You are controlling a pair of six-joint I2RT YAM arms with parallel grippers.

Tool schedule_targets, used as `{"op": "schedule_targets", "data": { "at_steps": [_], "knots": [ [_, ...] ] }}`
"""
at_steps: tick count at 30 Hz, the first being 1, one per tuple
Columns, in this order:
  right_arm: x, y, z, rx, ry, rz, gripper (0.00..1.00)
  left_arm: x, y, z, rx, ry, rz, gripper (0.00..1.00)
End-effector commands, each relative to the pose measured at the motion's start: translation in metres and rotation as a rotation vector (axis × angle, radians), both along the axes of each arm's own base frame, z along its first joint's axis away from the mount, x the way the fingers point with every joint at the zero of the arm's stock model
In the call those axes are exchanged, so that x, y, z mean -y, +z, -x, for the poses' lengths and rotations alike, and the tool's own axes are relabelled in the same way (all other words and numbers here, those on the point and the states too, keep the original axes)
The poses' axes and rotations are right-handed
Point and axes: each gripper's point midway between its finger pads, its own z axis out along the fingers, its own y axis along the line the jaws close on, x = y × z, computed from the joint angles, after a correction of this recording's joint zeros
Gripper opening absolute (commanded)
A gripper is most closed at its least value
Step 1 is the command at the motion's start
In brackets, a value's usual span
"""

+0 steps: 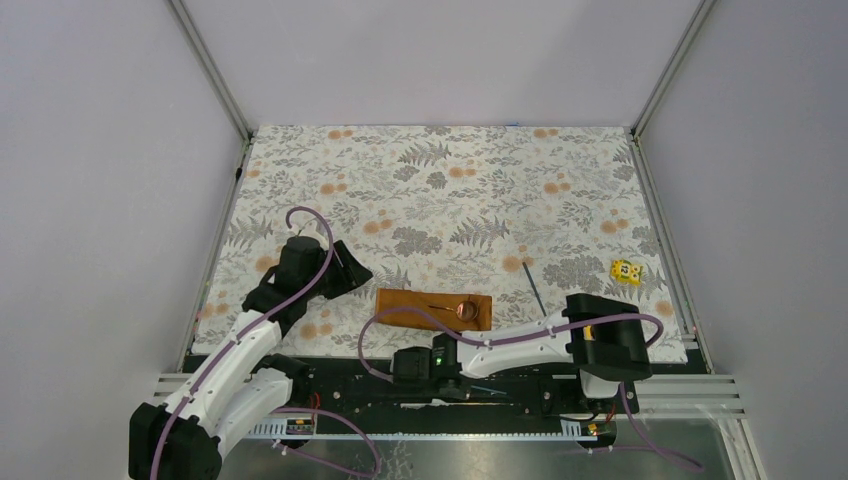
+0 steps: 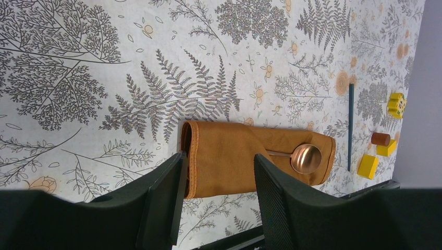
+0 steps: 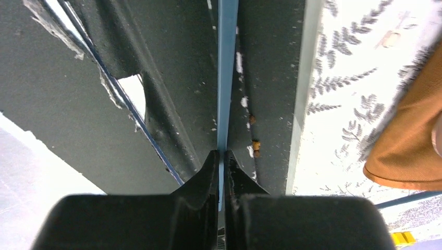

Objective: Fold the napkin into a case and place the utensils inside
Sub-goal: Pick up the chopsticks from the corner of the board, then insert the chopsticks into the folded napkin.

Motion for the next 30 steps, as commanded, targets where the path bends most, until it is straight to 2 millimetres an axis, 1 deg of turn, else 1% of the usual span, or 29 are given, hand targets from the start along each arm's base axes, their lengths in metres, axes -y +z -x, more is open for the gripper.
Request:
{"op": "schedule_targets", "data": {
  "at_steps": [1, 5, 7, 8, 9, 11, 15, 16, 18, 20, 25, 27, 30],
  "knots": [
    [-0.006, 0.036, -0.024, 0.057, -0.053, -0.103, 0.0, -0.002, 0.01, -0.008, 0.042, 0.014, 0.0, 0.56],
    [0.004, 0.063, -0.056, 0.08, -0.111, -0.173, 0.0, -0.001, 0.005, -0.01, 0.013, 0.025, 0.004, 0.56],
    [0.013, 0.071, -0.072, 0.091, -0.053, -0.176, 0.0, 0.005, -0.002, -0.011, -0.013, -0.001, 0.024, 0.56],
    [0.017, 0.075, -0.084, 0.122, -0.024, -0.164, 0.0, 0.01, -0.006, -0.01, -0.031, -0.023, 0.036, 0.56],
    [0.02, 0.077, -0.093, 0.131, -0.015, -0.146, 0.0, 0.015, -0.011, -0.009, -0.05, -0.05, 0.048, 0.56],
    [0.026, 0.076, -0.106, 0.095, -0.025, -0.111, 0.0, 0.023, -0.021, -0.006, -0.092, -0.1, 0.061, 0.56],
    [0.039, 0.071, -0.126, 0.07, -0.019, 0.01, 0.0, 0.029, -0.044, 0.002, -0.192, -0.163, 0.044, 0.56],
    [0.039, 0.071, -0.13, 0.068, -0.011, 0.026, 0.0, 0.029, -0.049, 0.003, -0.21, -0.169, 0.04, 0.56],
    [0.031, 0.071, -0.136, 0.064, 0.004, 0.032, 0.0, 0.03, -0.055, 0.006, -0.23, -0.177, 0.036, 0.54],
    [0.026, 0.07, -0.139, 0.052, 0.015, 0.07, 0.0, 0.031, -0.058, 0.007, -0.237, -0.182, 0.037, 0.53],
    [0.036, 0.053, -0.141, 0.033, 0.021, 0.186, 0.0, 0.036, -0.061, 0.009, -0.237, -0.197, 0.051, 0.48],
    [0.041, 0.049, -0.142, 0.038, 0.016, 0.215, 0.0, 0.037, -0.064, 0.011, -0.247, -0.203, 0.05, 0.47],
    [0.042, 0.046, -0.141, 0.029, 0.015, 0.226, 0.0, 0.037, -0.069, 0.015, -0.256, -0.204, 0.048, 0.45]
  ]
}}
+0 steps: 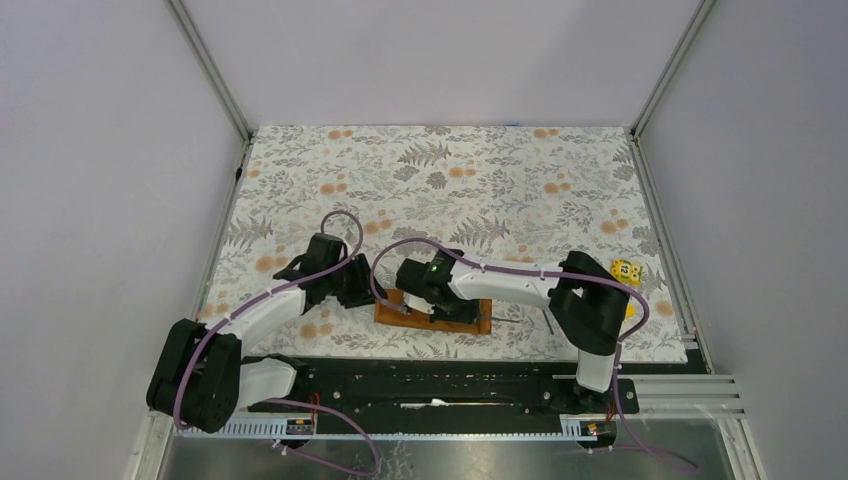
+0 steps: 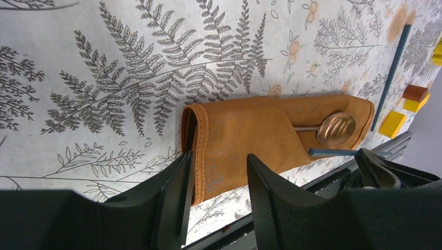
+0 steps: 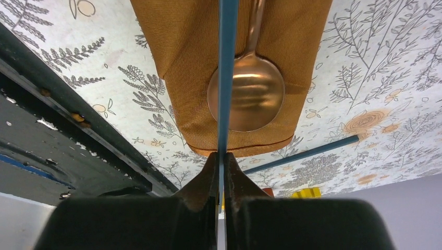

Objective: Fold the napkin into a case and place the utensils inside
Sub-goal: Insert the chopsticks into the folded napkin.

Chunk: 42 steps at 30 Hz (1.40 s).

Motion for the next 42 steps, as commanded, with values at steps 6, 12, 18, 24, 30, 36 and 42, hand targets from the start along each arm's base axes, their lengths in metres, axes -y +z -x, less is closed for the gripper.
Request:
{"op": "schedule_targets", "data": {
  "at_steps": [6, 12, 18, 24, 30, 36, 42],
  "knots": [
    [0.012, -0.003, -0.001, -0.009, 0.02, 0.084, 0.0, 0.003, -0.007, 0.003, 0.019, -0.004, 0.018, 0.43],
    [0.001, -0.013, -0.005, -0.021, 0.031, 0.085, 0.0, 0.004, -0.013, 0.006, 0.003, 0.0, 0.029, 0.39],
    [-0.021, -0.013, -0.014, -0.007, 0.037, 0.025, 0.0, 0.004, -0.016, 0.006, -0.001, -0.005, 0.031, 0.32],
    [-0.039, -0.009, -0.014, -0.024, 0.037, -0.032, 0.0, 0.005, -0.023, 0.009, -0.017, -0.006, 0.035, 0.24],
    [-0.055, -0.012, -0.016, -0.045, 0.043, -0.064, 0.0, 0.005, -0.025, 0.01, -0.021, -0.005, 0.04, 0.22],
    [-0.078, -0.015, -0.022, -0.051, 0.066, -0.117, 0.0, 0.005, -0.022, 0.01, -0.012, -0.001, 0.046, 0.21],
    [-0.096, -0.016, -0.026, -0.057, 0.079, -0.138, 0.0, 0.005, -0.022, 0.011, -0.011, 0.0, 0.049, 0.21]
  ]
}}
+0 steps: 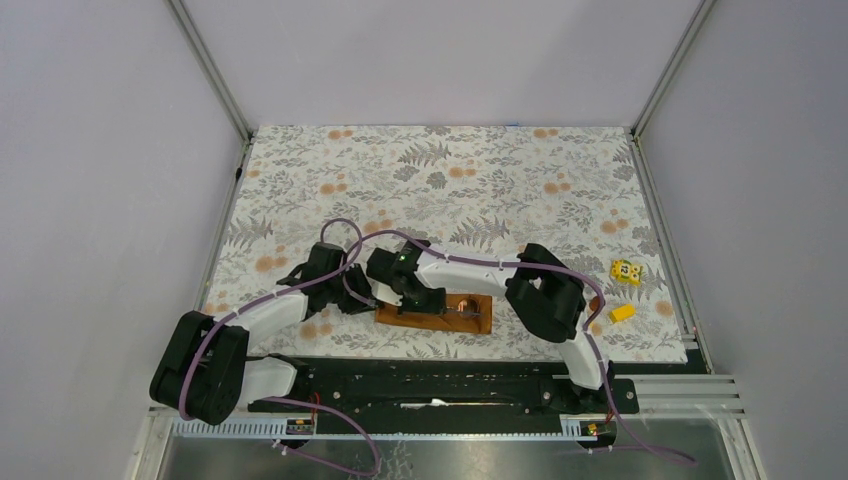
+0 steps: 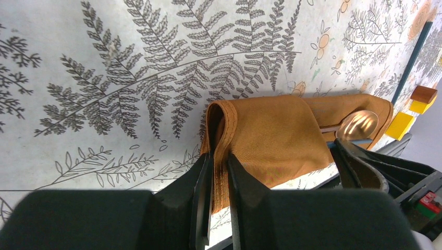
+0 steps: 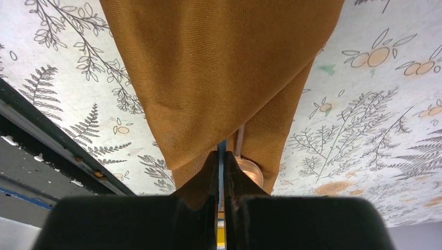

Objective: Fold the napkin into a case and place the utensils inside
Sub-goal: Insert the chopsticks into the folded napkin.

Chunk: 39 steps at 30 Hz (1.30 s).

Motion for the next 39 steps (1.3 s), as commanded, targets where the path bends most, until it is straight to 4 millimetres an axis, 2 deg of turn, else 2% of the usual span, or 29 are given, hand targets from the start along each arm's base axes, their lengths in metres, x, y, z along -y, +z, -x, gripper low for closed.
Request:
{"op": "schedule_targets", "data": {
  "at_steps": [1, 12, 17, 22, 25, 30, 39],
  "knots": [
    [-0.028, 0.007, -0.004, -0.003, 0.023, -0.071, 0.0, 0.003, 0.003, 0.0, 0.028, -0.009, 0.024, 0.21],
    [-0.052, 0.004, 0.0, -0.039, 0.012, -0.14, 0.02, 0.004, 0.008, -0.001, 0.051, -0.005, 0.034, 0.22],
    [-0.042, 0.004, 0.004, -0.039, 0.012, -0.127, 0.0, 0.001, 0.022, -0.004, 0.102, 0.023, 0.043, 0.36],
    [-0.029, -0.001, 0.006, -0.032, 0.007, -0.119, 0.0, -0.006, 0.037, -0.01, 0.161, 0.063, 0.038, 0.4],
    [-0.03, -0.002, 0.007, -0.036, 0.007, -0.134, 0.0, -0.008, 0.038, -0.01, 0.162, 0.074, 0.044, 0.39],
    [-0.043, -0.001, 0.005, -0.035, 0.01, -0.181, 0.01, -0.002, 0.029, -0.007, 0.125, 0.05, 0.073, 0.28],
    [-0.058, 0.001, 0.004, -0.047, 0.018, -0.231, 0.05, -0.001, 0.026, -0.007, 0.123, 0.045, 0.077, 0.25]
  ]
}}
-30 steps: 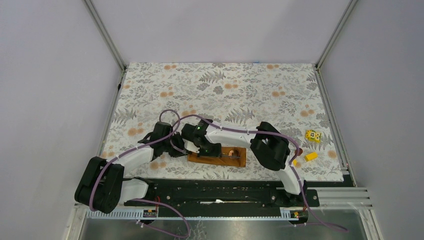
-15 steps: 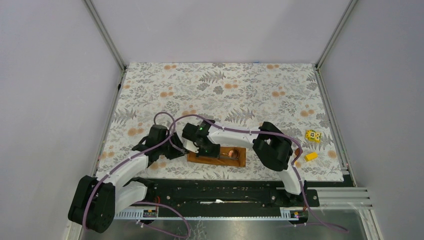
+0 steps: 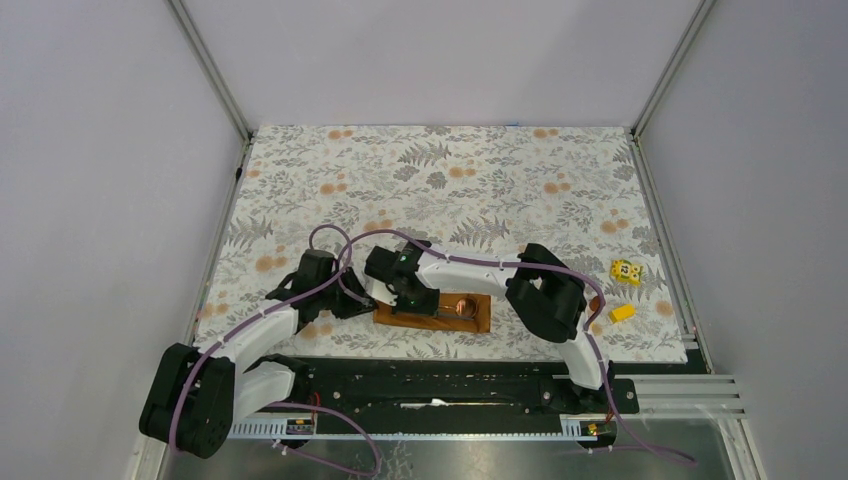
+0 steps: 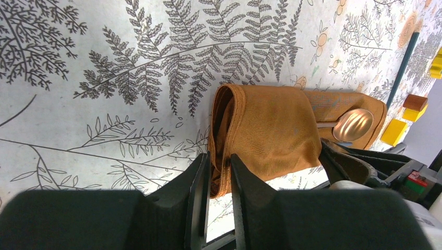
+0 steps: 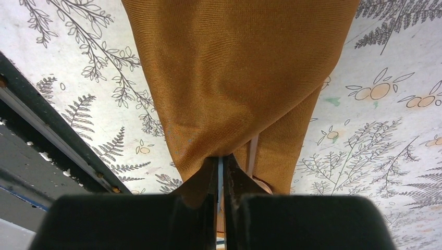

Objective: Fold the napkin into a case and place the utensils inside
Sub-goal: Insert the chopsticks into the folded napkin, then pick up the chopsticks from the center of the board.

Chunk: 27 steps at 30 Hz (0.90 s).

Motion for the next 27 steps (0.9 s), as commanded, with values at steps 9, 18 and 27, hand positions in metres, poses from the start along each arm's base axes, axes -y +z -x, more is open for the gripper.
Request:
{"op": "schedule_targets", "data": {
  "at_steps": [9, 18, 27],
  "knots": [
    [-0.022, 0.053, -0.014, 0.137, -0.088, -0.18, 0.4, 0.009, 0.026, -0.016, 0.108, -0.013, 0.05, 0.31],
    [0.081, 0.099, -0.057, 0.276, -0.49, -0.234, 0.62, 0.01, 0.027, -0.017, 0.12, -0.02, 0.052, 0.34],
    [0.214, 0.027, -0.084, 0.128, -1.137, -0.186, 0.59, 0.014, 0.034, -0.019, 0.142, -0.048, 0.069, 0.38]
  ]
}}
